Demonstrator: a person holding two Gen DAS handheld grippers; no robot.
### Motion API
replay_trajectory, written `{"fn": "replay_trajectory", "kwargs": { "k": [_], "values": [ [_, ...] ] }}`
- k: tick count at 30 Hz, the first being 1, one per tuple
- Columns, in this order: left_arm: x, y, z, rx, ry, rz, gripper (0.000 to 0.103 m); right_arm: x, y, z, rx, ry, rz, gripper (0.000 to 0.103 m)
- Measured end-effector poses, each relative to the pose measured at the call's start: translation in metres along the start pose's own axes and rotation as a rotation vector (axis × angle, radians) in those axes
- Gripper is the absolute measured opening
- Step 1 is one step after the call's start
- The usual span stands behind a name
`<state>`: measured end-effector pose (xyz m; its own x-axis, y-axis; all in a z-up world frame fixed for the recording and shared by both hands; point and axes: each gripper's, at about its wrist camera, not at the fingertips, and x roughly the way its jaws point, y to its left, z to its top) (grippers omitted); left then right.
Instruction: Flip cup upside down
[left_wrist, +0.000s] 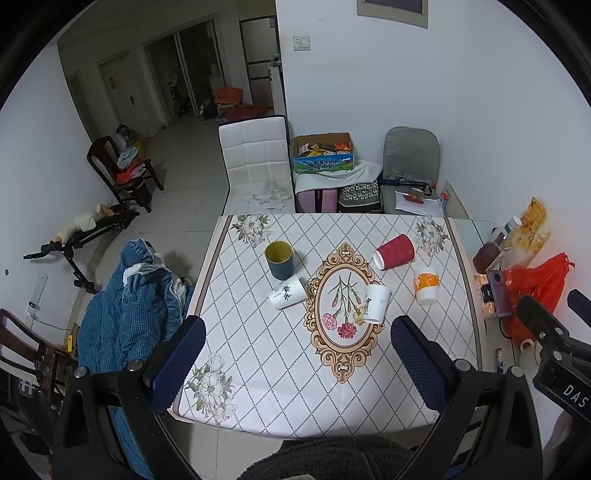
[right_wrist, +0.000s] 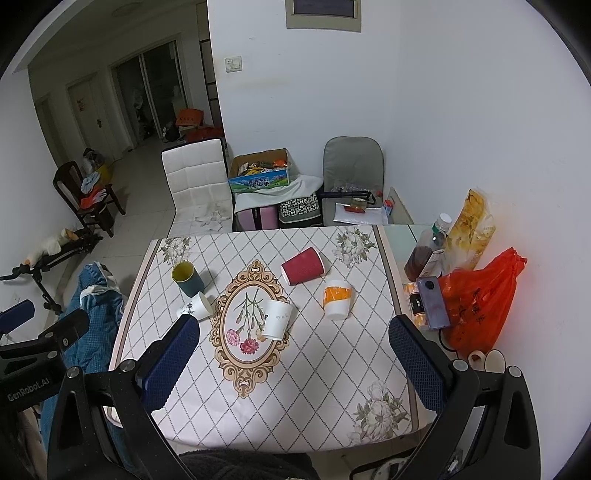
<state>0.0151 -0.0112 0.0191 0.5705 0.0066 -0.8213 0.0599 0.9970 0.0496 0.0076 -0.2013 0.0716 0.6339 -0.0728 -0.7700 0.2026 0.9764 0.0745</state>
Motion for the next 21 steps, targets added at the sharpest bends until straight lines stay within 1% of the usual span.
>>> {"fn": "replay_trajectory", "kwargs": {
  "k": [21],
  "values": [
    [-0.0033,-0.0048,-0.001,0.002,-0.002,0.002,0.103,-0.0008,-0.002,0.0006,0.007,-0.001,0.006,0.103]
  ]
}}
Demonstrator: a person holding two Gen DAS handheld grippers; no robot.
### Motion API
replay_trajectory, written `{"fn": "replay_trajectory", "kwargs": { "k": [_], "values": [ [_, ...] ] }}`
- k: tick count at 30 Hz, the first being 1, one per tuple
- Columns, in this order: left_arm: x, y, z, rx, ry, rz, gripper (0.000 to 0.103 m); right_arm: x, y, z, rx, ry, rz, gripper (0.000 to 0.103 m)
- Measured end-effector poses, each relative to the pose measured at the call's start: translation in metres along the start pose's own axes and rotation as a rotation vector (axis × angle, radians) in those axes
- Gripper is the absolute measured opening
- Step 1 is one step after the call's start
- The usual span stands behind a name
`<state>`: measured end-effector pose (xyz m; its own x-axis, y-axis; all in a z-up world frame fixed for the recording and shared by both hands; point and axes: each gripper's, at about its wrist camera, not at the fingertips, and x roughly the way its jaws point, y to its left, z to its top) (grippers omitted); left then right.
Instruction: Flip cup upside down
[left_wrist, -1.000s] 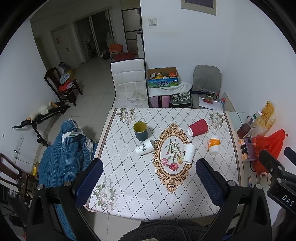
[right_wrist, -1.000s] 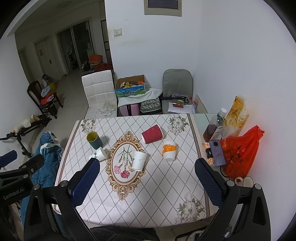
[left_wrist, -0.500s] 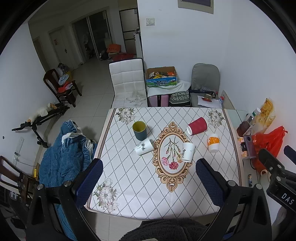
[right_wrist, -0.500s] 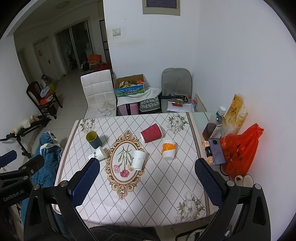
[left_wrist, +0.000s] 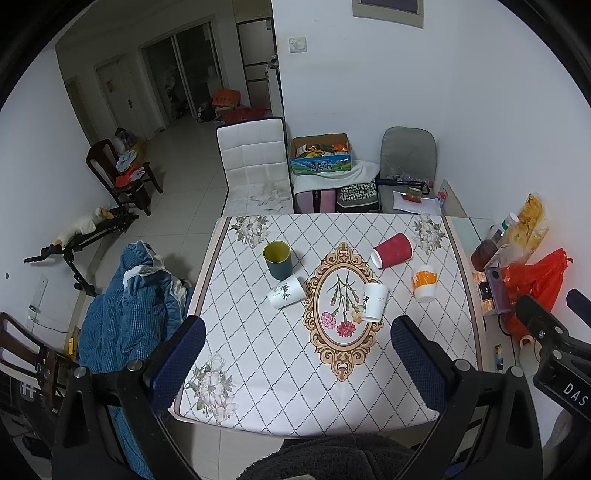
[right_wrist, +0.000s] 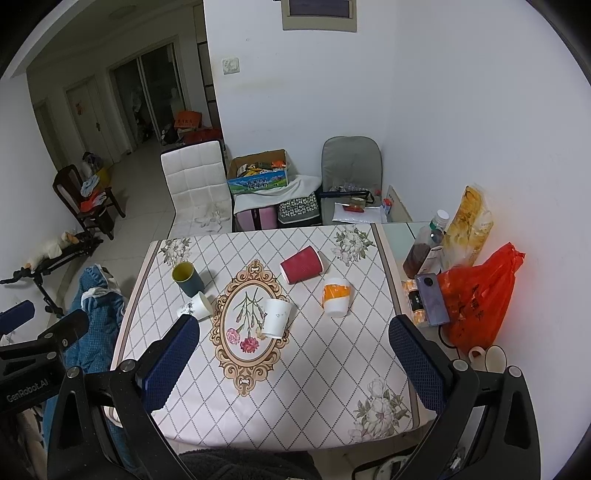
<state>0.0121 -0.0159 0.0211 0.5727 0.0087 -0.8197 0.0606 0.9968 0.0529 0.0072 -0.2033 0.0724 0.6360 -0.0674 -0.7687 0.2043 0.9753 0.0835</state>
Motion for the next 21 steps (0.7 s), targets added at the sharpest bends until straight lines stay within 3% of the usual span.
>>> {"fn": "replay_trajectory", "kwargs": {
  "k": [21],
  "values": [
    [-0.001,-0.012,-0.001,-0.01,0.007,-0.004,0.103,-0.004,0.0,-0.002,0.009,0.006,0.008,0.103]
  ]
}}
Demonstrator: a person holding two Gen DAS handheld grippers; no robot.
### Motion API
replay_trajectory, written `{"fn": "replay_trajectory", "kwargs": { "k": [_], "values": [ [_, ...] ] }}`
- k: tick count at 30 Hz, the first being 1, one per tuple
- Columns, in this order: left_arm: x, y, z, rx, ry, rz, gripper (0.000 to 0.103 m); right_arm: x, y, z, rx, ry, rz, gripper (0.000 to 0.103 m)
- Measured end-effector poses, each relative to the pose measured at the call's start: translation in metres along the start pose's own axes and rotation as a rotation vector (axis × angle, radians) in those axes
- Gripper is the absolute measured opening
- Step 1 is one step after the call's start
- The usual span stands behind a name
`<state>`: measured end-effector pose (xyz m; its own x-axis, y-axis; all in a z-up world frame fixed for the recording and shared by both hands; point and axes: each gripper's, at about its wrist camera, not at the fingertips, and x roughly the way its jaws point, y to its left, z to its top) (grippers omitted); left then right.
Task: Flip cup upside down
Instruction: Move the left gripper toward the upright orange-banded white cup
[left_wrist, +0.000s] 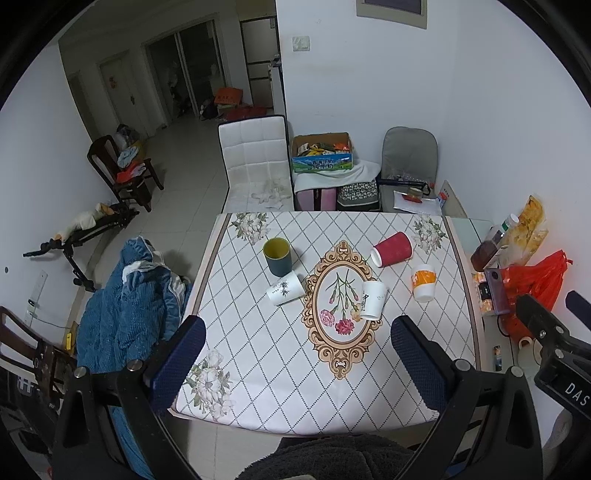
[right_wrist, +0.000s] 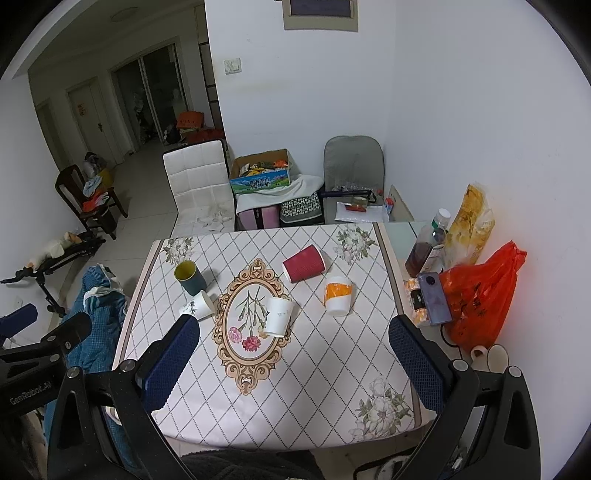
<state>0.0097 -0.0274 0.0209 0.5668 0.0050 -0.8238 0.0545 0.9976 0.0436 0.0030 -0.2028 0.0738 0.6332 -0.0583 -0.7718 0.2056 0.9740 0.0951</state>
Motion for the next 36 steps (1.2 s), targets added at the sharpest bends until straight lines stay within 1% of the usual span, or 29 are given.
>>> {"fn": "replay_trajectory", "kwargs": {
  "k": [2,3,7,9,12,17,19,22,24,30,36],
  "values": [
    [0.01,0.001,-0.003,-0.005,0.012,0.003,0.103,0.007,-0.001,-0.005,0.006,0.015,-0.002,0.103],
    [0.021,0.001,-0.004,-0.007,0.025,0.0,0.103,0.012,-0.002,-0.006,0.009,0.023,-0.004,0.103],
    [0.052,0.0,-0.008,-0.005,0.062,0.0,0.103,0.045,-0.007,-0.012,0.032,0.086,-0.023,0.103],
    [0.07,-0.004,-0.009,0.005,0.081,0.015,0.103,0.069,-0.012,-0.016,0.046,0.122,-0.03,0.103],
    [0.102,-0.012,-0.011,0.017,0.134,0.017,0.103,0.109,-0.021,-0.026,0.066,0.181,-0.038,0.103],
    [0.154,-0.029,-0.017,0.045,0.209,0.049,0.103,0.18,-0.04,-0.046,0.1,0.28,-0.048,0.103],
    [0.177,-0.036,-0.019,0.053,0.254,0.048,0.103,0.208,-0.046,-0.055,0.109,0.314,-0.054,0.103],
    [0.21,-0.045,-0.022,0.07,0.303,0.072,0.103,0.242,-0.054,-0.065,0.107,0.352,-0.069,0.103],
    [0.226,-0.05,-0.024,0.078,0.318,0.081,0.103,0.263,-0.061,-0.073,0.106,0.378,-0.078,0.103],
    [0.28,-0.075,-0.02,0.144,0.38,0.111,0.103,0.327,-0.077,-0.103,0.102,0.508,-0.105,0.103],
    [0.327,-0.112,-0.005,0.252,0.397,0.129,0.103,0.379,-0.094,-0.141,0.125,0.635,-0.126,0.103]
  ]
}}
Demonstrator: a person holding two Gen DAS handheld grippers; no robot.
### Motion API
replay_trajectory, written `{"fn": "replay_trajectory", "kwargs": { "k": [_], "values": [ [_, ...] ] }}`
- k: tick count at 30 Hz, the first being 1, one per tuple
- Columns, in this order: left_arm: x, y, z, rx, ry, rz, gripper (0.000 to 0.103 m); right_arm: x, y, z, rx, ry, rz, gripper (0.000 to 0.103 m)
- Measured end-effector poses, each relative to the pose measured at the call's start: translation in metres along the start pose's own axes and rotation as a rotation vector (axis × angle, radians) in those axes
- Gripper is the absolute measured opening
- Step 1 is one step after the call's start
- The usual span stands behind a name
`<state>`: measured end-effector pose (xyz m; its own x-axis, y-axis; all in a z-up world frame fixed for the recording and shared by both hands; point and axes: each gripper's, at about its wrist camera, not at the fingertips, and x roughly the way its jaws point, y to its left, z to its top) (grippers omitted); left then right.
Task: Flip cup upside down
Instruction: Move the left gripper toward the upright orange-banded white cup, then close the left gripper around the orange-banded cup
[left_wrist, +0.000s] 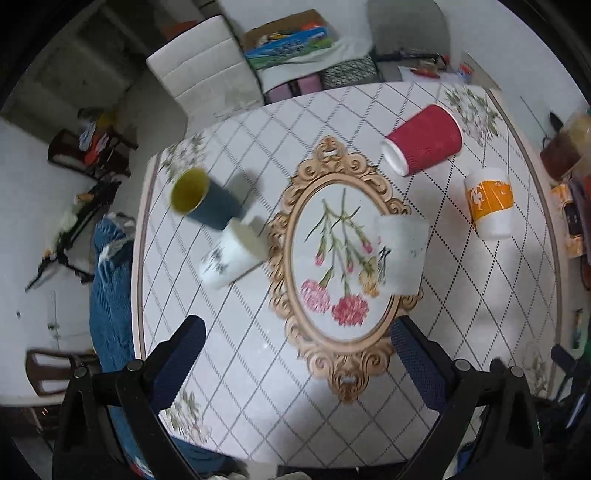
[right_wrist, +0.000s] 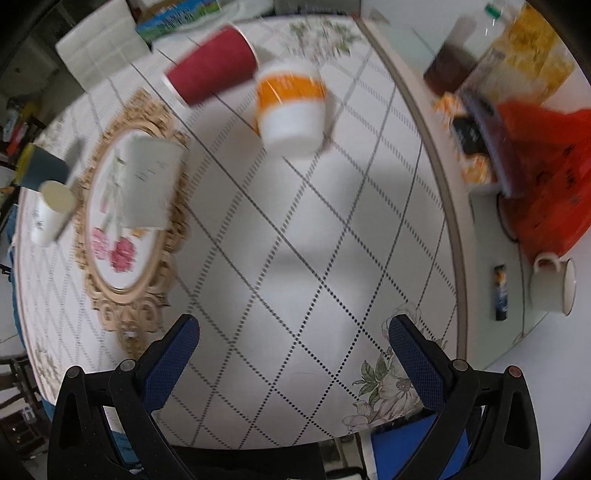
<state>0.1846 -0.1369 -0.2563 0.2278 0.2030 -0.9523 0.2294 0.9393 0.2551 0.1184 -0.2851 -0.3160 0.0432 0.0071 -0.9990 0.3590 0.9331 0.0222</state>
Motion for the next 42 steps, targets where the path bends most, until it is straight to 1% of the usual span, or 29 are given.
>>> {"fn": "replay_trajectory", "kwargs": {
  "k": [3,7,10,12,15,16,17,21,23,25,28,32,33,34,37,38,40,42],
  "values": [
    [0.013,-0.027,0.022,0.093,-0.008,0.031,0.103,0.026,-0.01,0.0,0.02,0.048,-0.018,0.103],
    [0.023,-0.069,0.05,0.211,-0.013,0.031,0.103,0.049,-0.025,0.003,0.048,0.081,-0.042,0.103],
    [0.029,-0.098,0.067,0.262,0.011,-0.004,0.103,0.059,-0.04,0.007,0.078,0.098,-0.051,0.103],
    [0.037,-0.12,0.082,0.279,0.062,-0.064,0.103,0.064,-0.048,0.01,0.096,0.104,-0.053,0.103],
    [0.051,-0.145,0.1,0.266,0.163,-0.166,0.103,0.071,-0.06,0.012,0.122,0.117,-0.052,0.103],
    [0.056,-0.152,0.105,0.254,0.192,-0.191,0.103,0.074,-0.063,0.012,0.131,0.121,-0.049,0.103],
    [0.062,-0.159,0.111,0.233,0.229,-0.232,0.103,0.076,-0.067,0.013,0.138,0.124,-0.046,0.103],
    [0.078,-0.184,0.124,0.175,0.321,-0.332,0.102,0.083,-0.078,0.013,0.168,0.14,-0.033,0.103],
    [0.085,-0.195,0.129,0.152,0.357,-0.372,0.102,0.089,-0.085,0.011,0.185,0.148,-0.024,0.103],
    [0.091,-0.204,0.132,0.142,0.379,-0.395,0.102,0.095,-0.094,0.013,0.195,0.153,-0.02,0.103],
    [0.098,-0.221,0.134,0.151,0.387,-0.39,0.102,0.104,-0.105,0.013,0.213,0.164,-0.013,0.103],
    [0.112,-0.241,0.134,0.191,0.387,-0.351,0.101,0.114,-0.125,0.012,0.231,0.172,-0.01,0.103],
    [0.114,-0.245,0.134,0.197,0.386,-0.344,0.099,0.116,-0.129,0.012,0.236,0.174,-0.009,0.103],
    [0.117,-0.247,0.133,0.203,0.385,-0.34,0.095,0.119,-0.136,0.013,0.242,0.177,-0.006,0.103],
    [0.127,-0.257,0.132,0.224,0.378,-0.327,0.094,0.123,-0.149,0.013,0.261,0.184,0.002,0.103],
    [0.131,-0.262,0.132,0.238,0.368,-0.315,0.094,0.127,-0.158,0.014,0.266,0.185,0.007,0.103],
    [0.133,-0.269,0.13,0.259,0.352,-0.296,0.092,0.129,-0.16,0.018,0.277,0.189,0.015,0.103],
    [0.136,-0.274,0.128,0.277,0.346,-0.279,0.084,0.132,-0.169,0.021,0.285,0.195,0.025,0.103]
  ]
}}
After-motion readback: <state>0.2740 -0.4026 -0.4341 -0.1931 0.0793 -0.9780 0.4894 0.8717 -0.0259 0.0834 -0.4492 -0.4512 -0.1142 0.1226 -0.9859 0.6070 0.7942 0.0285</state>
